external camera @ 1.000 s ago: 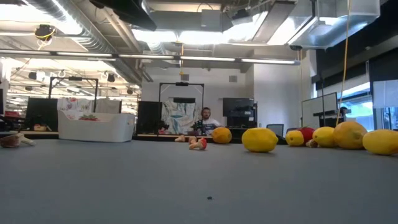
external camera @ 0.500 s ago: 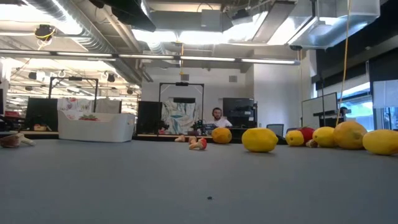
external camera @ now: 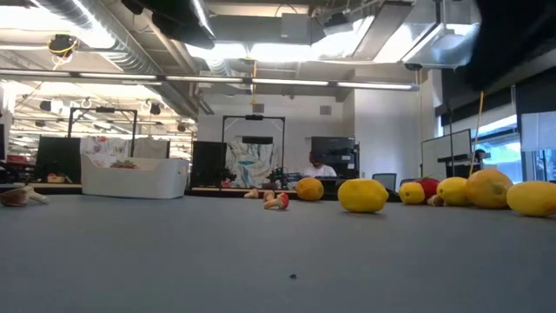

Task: Sort produce into baskets
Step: Put the red mushroom into the yellow bin

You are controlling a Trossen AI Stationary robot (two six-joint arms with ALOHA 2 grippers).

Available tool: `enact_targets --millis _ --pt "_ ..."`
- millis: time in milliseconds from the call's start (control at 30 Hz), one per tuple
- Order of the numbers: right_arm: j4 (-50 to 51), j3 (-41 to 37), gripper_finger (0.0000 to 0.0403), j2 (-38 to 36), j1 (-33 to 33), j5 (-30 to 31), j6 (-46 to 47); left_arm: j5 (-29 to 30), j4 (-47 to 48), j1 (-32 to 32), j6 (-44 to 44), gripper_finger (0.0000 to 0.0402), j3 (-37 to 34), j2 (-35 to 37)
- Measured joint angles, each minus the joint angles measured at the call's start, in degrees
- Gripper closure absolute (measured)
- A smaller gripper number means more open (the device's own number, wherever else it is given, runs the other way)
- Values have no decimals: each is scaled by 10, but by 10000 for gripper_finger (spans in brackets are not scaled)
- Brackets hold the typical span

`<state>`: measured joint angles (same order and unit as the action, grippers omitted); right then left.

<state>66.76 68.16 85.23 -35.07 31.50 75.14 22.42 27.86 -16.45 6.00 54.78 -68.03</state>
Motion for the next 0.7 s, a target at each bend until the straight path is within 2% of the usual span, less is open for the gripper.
enact_targets --millis 200,433,700 --pt "-89 0 173 12 68 43 -166 1 0 0 3 9 0 0" --pt "-205 0 173 45 146 45 -336 1 1 0 5 9 0 0" --pt "-340 0 173 100 233 -13 -481 1 1 0 7 9 0 0"
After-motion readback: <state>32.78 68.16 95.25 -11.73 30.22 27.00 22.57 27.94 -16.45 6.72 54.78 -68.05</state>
